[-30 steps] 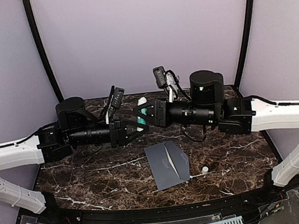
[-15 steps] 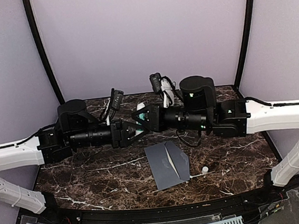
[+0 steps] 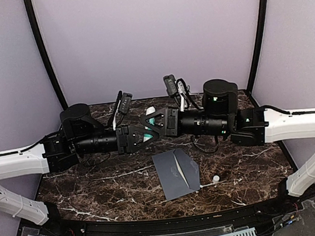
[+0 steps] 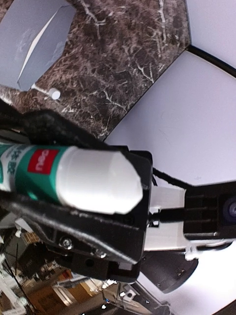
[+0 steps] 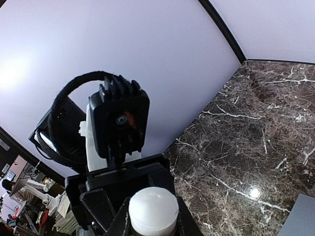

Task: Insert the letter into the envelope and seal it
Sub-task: Unscrew the solid glue, then adjust the solid glue.

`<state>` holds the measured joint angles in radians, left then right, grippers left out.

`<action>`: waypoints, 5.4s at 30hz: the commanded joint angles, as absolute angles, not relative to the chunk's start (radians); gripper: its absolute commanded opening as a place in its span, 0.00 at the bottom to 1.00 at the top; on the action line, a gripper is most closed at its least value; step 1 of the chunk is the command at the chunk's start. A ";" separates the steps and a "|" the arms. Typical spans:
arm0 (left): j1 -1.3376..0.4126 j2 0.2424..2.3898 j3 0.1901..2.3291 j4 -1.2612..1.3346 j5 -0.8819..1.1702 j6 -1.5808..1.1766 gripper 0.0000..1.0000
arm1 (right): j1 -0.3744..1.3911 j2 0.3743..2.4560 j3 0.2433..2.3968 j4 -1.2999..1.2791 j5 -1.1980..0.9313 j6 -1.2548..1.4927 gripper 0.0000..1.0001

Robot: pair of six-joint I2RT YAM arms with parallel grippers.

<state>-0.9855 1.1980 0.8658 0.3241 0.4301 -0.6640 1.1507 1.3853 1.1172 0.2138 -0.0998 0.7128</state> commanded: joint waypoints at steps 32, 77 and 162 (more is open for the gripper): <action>-0.974 1.142 0.806 0.453 0.447 -0.672 0.00 | 1.121 1.349 1.081 0.289 -0.216 0.763 0.32; -0.893 1.090 0.784 0.474 0.415 -0.788 0.73 | 1.102 1.363 1.110 0.197 -0.293 0.611 0.07; -0.890 1.052 0.665 0.679 0.162 -0.994 0.24 | 1.136 1.515 1.133 0.401 -0.218 0.768 0.15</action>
